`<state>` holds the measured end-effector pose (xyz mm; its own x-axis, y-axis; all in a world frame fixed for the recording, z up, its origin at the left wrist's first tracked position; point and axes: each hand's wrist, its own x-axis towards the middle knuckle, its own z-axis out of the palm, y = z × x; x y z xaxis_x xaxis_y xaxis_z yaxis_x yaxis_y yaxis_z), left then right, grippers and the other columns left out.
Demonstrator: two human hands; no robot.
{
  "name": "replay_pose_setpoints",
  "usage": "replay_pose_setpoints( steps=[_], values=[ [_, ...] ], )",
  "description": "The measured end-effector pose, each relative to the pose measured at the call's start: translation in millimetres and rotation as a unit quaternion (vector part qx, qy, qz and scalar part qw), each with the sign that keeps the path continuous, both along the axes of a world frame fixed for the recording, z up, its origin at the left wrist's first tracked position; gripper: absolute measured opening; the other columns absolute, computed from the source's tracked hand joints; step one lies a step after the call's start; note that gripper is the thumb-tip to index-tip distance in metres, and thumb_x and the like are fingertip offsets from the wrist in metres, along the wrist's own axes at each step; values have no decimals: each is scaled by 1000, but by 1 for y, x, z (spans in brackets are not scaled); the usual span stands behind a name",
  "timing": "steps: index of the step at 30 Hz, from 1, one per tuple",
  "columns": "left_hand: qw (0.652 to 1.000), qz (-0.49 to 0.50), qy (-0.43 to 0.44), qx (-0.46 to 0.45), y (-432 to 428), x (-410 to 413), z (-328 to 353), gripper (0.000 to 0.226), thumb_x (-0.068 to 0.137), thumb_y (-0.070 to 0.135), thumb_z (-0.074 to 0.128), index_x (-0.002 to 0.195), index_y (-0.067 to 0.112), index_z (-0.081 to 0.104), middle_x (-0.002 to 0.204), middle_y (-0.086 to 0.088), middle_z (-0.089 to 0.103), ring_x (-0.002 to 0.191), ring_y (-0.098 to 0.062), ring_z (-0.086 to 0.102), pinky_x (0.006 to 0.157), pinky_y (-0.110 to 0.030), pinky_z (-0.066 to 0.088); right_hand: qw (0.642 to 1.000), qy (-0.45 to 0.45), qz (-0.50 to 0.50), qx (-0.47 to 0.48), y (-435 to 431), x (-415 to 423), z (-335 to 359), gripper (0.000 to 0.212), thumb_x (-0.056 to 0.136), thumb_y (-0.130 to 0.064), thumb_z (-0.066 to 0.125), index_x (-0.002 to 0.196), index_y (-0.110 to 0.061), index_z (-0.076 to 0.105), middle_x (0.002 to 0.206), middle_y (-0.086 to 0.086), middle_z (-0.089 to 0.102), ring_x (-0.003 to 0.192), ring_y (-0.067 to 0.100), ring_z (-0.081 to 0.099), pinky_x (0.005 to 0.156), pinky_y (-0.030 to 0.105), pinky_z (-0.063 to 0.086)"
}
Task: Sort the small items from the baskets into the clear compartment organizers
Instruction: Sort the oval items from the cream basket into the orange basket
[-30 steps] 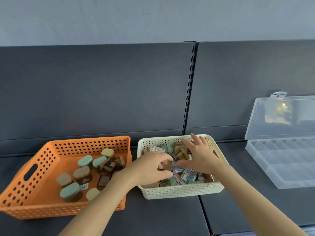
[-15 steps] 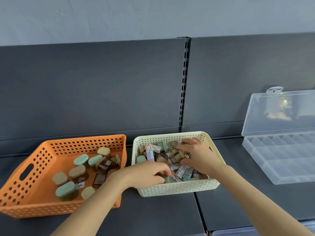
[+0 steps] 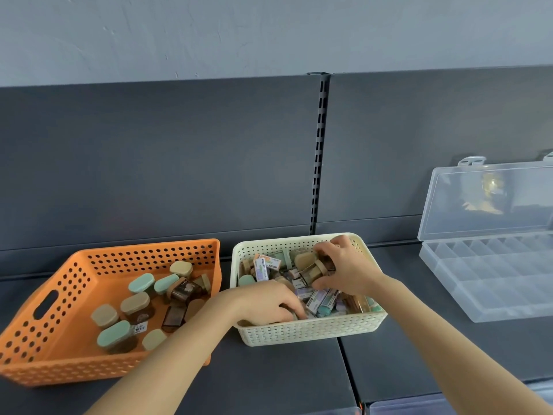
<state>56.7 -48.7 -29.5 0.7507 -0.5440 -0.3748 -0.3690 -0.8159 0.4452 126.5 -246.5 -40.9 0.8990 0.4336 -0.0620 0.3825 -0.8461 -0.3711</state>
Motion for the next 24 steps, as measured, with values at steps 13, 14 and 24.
replay_pose_setpoints(
  steps=[13,14,24],
  values=[
    [930,219,-111,-275,16,-11,-8,27,80,5,67,98,26,68,97,16,68,88,0,65,82,-19,54,995,-89,6,-34,-1,9,-1,48,70,-31,75,115,-22,61,105,4,53,94,18,43,82,32,45],
    [925,222,-126,-282,16,-11,-7,32,80,4,67,98,30,66,99,18,67,90,1,63,82,-19,53,994,-99,7,-40,-1,10,-2,47,69,-33,75,113,-20,62,103,4,54,92,17,40,81,32,46],
    [895,262,-185,-309,30,-12,-7,42,82,5,66,114,32,60,115,17,63,107,5,57,89,-14,49,994,-98,-10,-38,2,14,-7,52,78,-9,63,129,-16,55,125,4,53,107,25,54,89,28,45]
  ],
)
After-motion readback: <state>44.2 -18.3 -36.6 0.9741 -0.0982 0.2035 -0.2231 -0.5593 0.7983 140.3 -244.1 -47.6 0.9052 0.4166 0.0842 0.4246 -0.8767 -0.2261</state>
